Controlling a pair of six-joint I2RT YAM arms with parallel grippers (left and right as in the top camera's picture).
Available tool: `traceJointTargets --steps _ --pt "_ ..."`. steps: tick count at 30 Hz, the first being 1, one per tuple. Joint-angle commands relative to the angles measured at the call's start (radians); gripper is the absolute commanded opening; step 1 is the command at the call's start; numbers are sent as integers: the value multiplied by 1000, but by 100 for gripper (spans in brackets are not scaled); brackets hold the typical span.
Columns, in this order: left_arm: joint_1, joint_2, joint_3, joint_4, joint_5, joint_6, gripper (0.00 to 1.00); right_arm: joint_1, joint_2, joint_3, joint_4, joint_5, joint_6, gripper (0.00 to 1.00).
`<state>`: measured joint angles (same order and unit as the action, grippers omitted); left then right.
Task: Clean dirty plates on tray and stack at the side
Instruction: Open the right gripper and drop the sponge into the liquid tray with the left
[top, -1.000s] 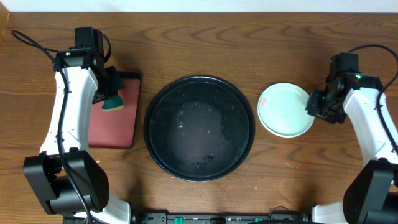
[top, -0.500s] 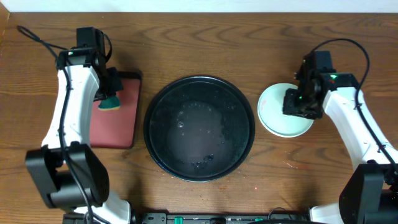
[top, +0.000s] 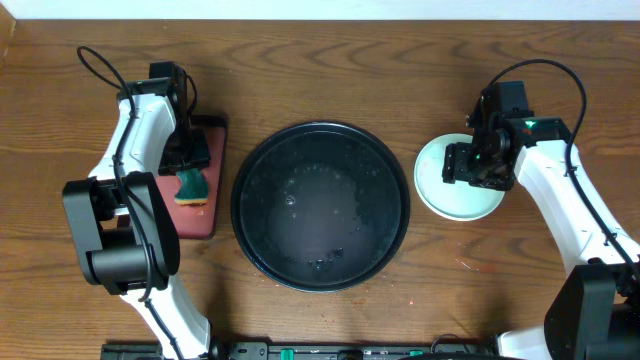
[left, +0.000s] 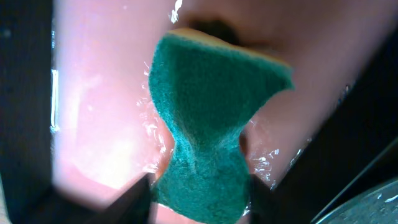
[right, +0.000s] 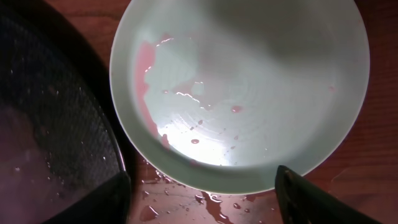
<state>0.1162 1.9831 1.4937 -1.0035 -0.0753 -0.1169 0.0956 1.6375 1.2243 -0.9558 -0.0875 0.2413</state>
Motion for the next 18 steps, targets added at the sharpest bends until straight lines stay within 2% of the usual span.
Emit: traceJointTargets --steps 1,6,12,18 --pt "3 -23 25 -23 1 8 72 8 3 23 -6 -3 -4 76" --pt "3 -75 127 -114 2 8 74 7 -2 97 -68 -3 -22 82" --pt "1 -245 182 -138 5 8 75 11 -45 254 -165 1 -37 99" --pt "1 -302 182 -140 5 8 75 11 -141 389 -242 1 -41 99"
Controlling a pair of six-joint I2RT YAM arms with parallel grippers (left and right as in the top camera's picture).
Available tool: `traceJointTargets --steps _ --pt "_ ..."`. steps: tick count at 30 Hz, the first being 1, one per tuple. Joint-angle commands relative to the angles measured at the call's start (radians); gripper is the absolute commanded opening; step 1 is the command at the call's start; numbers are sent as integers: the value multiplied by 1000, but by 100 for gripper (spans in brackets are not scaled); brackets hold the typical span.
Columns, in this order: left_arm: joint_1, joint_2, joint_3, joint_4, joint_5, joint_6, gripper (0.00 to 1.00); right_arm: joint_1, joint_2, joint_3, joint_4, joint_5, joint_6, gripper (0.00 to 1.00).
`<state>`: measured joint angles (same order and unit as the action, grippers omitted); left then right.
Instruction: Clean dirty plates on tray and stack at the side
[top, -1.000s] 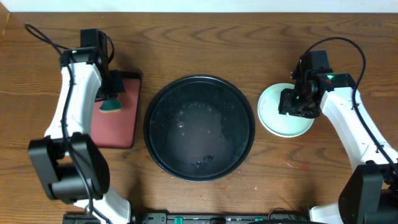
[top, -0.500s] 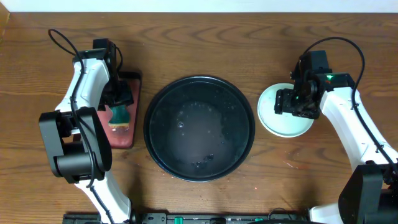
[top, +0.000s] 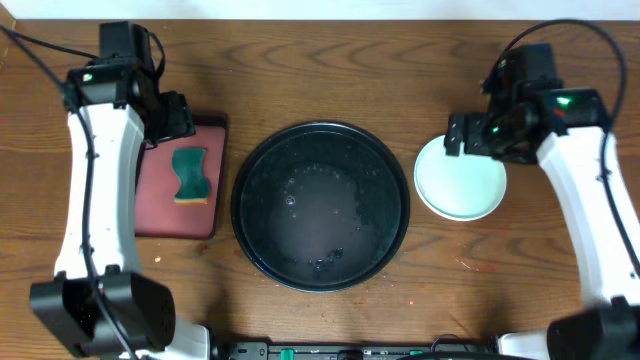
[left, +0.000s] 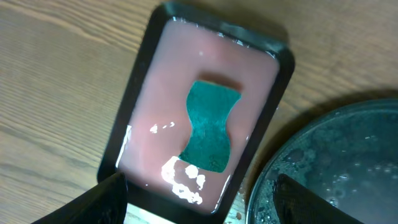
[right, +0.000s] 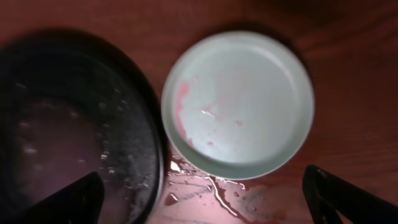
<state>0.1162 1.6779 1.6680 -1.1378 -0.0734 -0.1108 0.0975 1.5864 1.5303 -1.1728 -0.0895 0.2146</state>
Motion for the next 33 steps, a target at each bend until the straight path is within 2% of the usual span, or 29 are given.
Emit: traceJointTargets --steps 1,12,19,24,29,33 --pt "1 3 8 -5 3 2 75 9 -111 100 -31 3 -14 99" --pt "1 4 5 -6 3 2 75 9 -402 130 2 3 -2 99" --pt "1 4 5 -6 3 2 75 9 -498 130 -25 26 -35 99" --pt "1 4 5 -6 3 2 75 9 -509 122 -53 124 -37 99" --pt "1 4 5 -6 3 2 75 -7 -535 6 40 179 -37 99" --pt "1 4 5 -6 3 2 75 -12 -636 -210 228 178 -44 99"
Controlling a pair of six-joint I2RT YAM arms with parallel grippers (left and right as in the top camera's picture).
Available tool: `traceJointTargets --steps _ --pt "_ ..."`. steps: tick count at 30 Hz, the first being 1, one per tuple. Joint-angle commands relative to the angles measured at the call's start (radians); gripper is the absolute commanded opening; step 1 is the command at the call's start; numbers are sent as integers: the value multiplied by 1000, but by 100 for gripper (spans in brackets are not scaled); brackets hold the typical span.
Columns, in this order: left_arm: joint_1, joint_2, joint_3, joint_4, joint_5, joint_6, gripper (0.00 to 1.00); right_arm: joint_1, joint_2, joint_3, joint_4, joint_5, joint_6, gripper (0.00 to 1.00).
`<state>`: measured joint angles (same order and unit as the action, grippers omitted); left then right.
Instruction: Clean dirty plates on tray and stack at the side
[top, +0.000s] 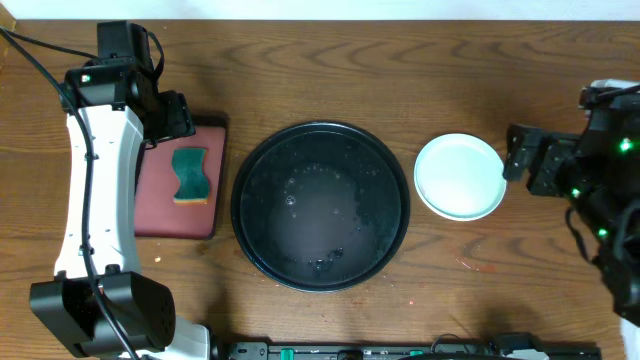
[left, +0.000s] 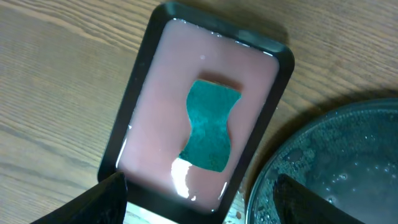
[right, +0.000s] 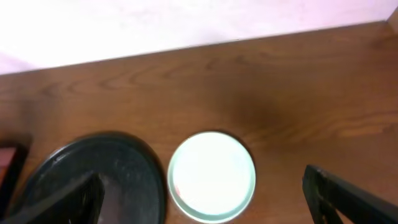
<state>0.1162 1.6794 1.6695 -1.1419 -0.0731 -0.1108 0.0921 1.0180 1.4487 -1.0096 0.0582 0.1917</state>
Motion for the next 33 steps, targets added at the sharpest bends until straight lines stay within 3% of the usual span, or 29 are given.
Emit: traceJointTargets --steps 1,8,16,25,33 --pt "1 2 3 -2 3 2 75 -8 -109 -210 140 23 -34 99" --pt "2 2 3 -2 2 2 76 -40 -391 -713 545 -39 -66 99" --pt "1 2 3 -2 3 2 75 -85 -728 -1173 835 -94 -61 99" --pt "1 2 3 -2 3 2 75 -93 -965 -1392 894 -93 -39 99" --pt "1 2 3 -2 2 2 76 -93 -1013 -1436 920 -89 -44 99"
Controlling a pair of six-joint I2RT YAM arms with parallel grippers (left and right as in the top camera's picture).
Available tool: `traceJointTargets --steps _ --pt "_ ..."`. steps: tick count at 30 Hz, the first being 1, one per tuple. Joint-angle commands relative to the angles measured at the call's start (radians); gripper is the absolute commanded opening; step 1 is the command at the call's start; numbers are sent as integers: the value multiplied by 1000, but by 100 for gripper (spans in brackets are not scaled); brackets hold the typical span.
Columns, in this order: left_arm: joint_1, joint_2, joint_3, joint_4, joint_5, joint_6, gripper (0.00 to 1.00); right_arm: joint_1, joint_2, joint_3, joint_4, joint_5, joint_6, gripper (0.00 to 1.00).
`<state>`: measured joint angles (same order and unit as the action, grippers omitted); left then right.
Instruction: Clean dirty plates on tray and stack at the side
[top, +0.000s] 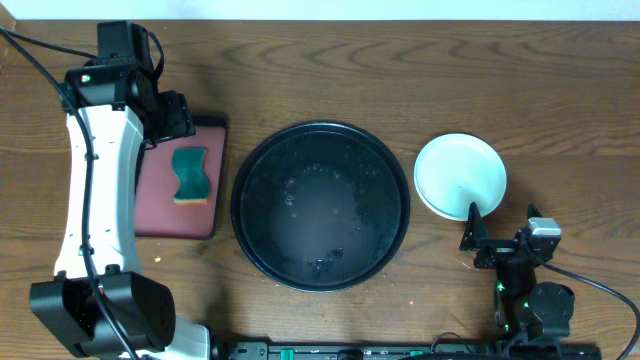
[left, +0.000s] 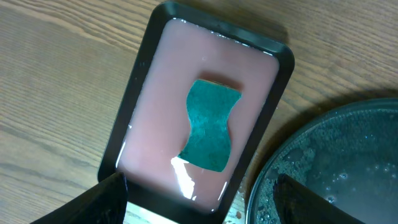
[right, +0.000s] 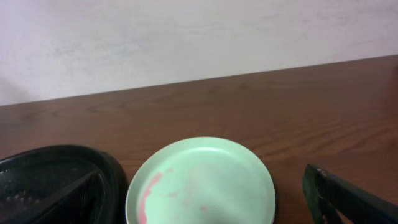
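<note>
A pale green plate lies on the wood to the right of the round black tray; pink smears show on the plate along its left side. A green sponge lies in a rectangular dish of pink liquid, left of the round tray. My left gripper hangs open above that dish, holding nothing. My right gripper is open, low behind the plate's near edge, apart from it. In the overhead view the right arm is folded at the table's front right.
The round black tray holds only wet film and droplets. The sponge dish sits against the tray's left rim. A pale wall stands beyond the table's far edge. Cables trail from both arms.
My right arm has moved from high at the table's right edge to folded low at the front right, its camera now level with the plate. The left arm, sponge and plate have not moved.
My left gripper was down around the sponge in the dish and my right gripper low over the plate. Then both were raised and open, sponge and plate left lying. The right arm then stood at the right edge, and now sits folded at the front.
</note>
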<state>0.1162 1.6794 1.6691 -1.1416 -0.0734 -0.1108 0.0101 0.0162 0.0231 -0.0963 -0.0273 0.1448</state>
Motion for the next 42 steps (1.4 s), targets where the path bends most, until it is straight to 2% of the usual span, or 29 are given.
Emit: traceJointTargets --steps 1,37,42 --pt "1 2 4 -2 3 2 76 -11 -11 -10 8 -3 3 99" --pt "2 2 4 -2 3 2 76 -9 -11 -11 11 -3 4 99" --pt "1 2 4 -42 10 2 76 -9 -11 -11 11 -3 4 99"
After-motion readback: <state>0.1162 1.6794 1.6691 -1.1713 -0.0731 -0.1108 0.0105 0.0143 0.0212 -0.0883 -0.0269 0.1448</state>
